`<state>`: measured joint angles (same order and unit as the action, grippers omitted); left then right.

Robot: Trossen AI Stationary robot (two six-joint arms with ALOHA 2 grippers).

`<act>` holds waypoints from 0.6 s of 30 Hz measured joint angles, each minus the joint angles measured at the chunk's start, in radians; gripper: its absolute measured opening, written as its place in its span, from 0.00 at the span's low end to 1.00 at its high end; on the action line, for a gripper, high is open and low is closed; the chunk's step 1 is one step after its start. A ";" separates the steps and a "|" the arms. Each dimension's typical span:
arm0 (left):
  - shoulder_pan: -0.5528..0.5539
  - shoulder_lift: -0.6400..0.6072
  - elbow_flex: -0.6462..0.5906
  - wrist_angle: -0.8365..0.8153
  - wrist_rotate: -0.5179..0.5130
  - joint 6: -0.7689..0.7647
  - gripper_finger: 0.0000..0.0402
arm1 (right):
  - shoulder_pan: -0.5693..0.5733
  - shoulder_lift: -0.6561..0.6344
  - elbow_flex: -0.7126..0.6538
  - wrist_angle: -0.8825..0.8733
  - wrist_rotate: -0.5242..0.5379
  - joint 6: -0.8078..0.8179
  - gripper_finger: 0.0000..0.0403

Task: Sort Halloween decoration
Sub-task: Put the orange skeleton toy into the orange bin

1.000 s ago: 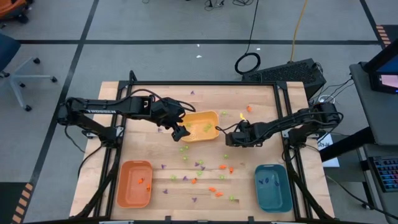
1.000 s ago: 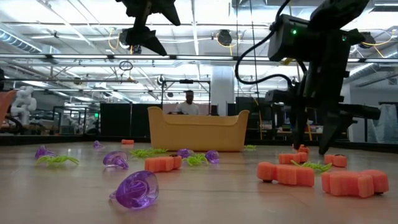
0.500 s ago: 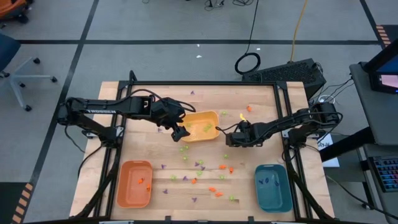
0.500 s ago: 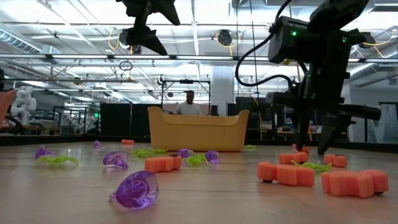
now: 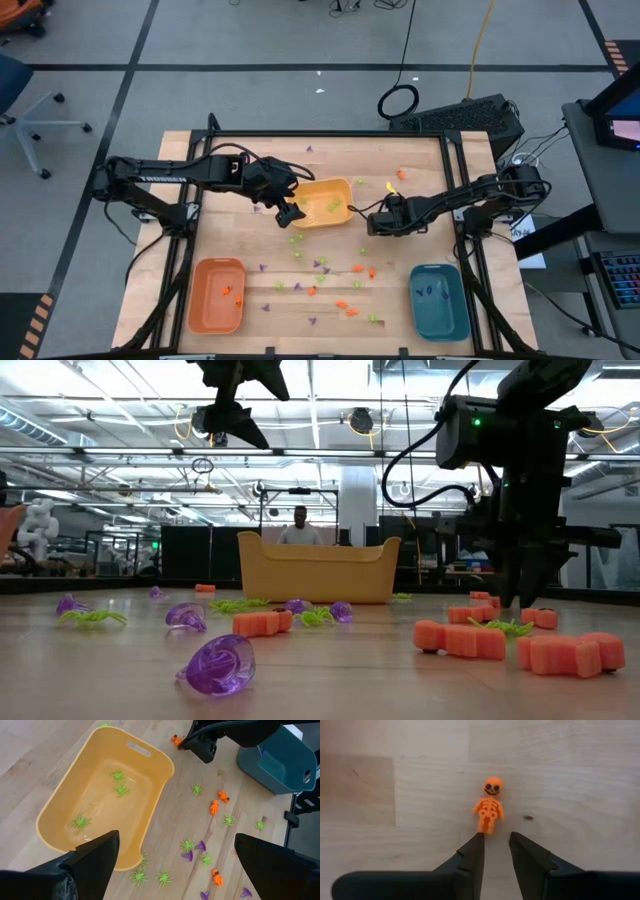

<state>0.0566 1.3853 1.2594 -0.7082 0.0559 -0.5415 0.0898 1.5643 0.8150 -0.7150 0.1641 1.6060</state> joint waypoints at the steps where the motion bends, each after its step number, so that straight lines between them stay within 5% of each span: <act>1: 0.000 0.000 0.000 0.000 0.000 0.000 1.00 | 0.000 0.000 0.000 -0.004 -0.006 -0.003 0.21; 18: 0.000 0.000 0.000 0.000 0.001 -0.001 1.00 | -0.028 0.001 0.042 -0.017 -0.010 -0.011 0.42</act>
<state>0.0566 1.3853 1.2594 -0.7078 0.0566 -0.5423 0.0618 1.5650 0.8574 -0.7320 0.1538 1.5954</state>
